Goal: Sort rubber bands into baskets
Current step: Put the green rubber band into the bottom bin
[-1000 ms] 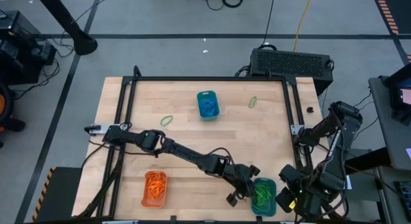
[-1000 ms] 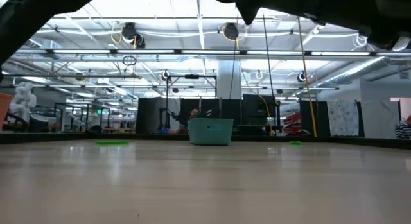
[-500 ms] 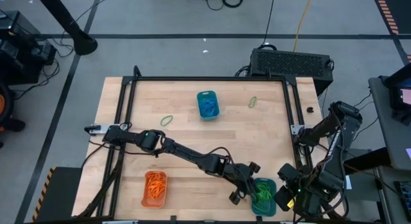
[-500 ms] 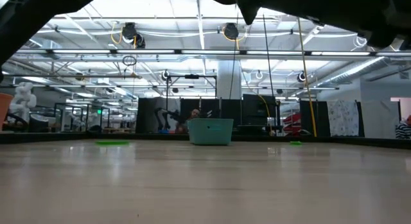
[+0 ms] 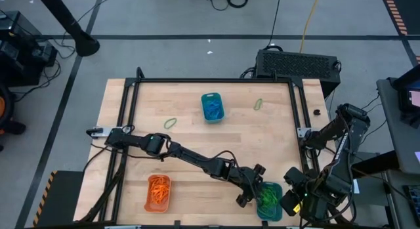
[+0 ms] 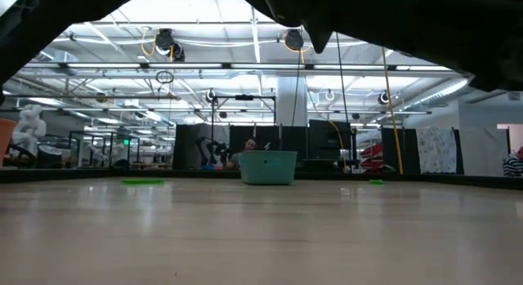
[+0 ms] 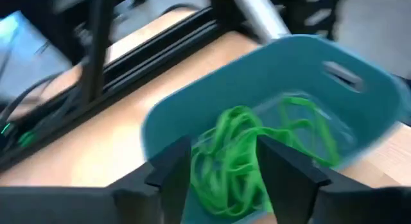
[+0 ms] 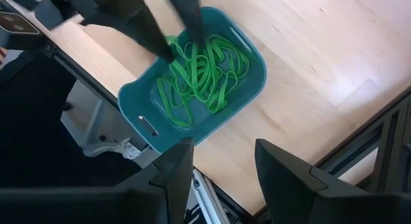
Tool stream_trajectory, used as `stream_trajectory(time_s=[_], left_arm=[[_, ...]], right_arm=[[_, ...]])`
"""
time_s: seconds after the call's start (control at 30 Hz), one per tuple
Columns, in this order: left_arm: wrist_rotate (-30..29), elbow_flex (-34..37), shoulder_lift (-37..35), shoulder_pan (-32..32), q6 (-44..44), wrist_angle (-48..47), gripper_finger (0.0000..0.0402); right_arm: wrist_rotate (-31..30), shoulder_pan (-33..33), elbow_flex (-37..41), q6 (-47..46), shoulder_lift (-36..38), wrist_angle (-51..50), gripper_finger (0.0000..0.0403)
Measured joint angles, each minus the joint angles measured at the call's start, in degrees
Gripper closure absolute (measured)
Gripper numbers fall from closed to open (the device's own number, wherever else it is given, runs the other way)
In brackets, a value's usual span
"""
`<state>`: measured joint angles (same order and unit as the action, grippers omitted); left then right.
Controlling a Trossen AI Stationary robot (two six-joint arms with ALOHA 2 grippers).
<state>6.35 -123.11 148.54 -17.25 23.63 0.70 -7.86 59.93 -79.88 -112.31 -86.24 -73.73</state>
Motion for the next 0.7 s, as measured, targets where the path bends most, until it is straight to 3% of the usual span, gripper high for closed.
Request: stream_trajectory(time_s=[0.1,0.23,0.3,0.4,0.5,0.6,0.7], left_arm=[[-2.59,0.0,-0.58,0.19,-1.94,-1.22,0.0205],[-3.51,0.02,-4.27,0.62,-0.16,-9.24,0.0201],[-6.83,0.0,-7.02,0.89,3.07,-14.96,0.0201],[-12.85,0.0,-11.8,1.47,5.72,-26.17,0.0201],[-14.39,-0.02,-16.75,3.14,5.78,-39.64,0.0201],[-14.22,-0.02,-21.46,6.11,4.68,-53.63,0.0201],[-11.42,-0.02,-26.36,10.96,-0.35,-63.9,0.0201]], right_arm=[[-0.02,0.01,0.0,-0.76,-0.02,0.21,0.0244],[0.07,0.01,0.0,-0.98,-0.02,0.46,0.0244],[-0.3,0.01,0.0,-0.74,-0.02,0.22,0.0244],[-5.39,-0.34,0.0,-0.37,-0.02,-0.47,0.0244],[-12.1,-2.36,0.0,3.59,-0.02,-2.86,0.0244],[-16.43,-6.03,0.0,7.42,-0.02,-8.24,0.0244],[-16.72,-11.58,0.0,14.86,-0.02,-12.45,0.0244]])
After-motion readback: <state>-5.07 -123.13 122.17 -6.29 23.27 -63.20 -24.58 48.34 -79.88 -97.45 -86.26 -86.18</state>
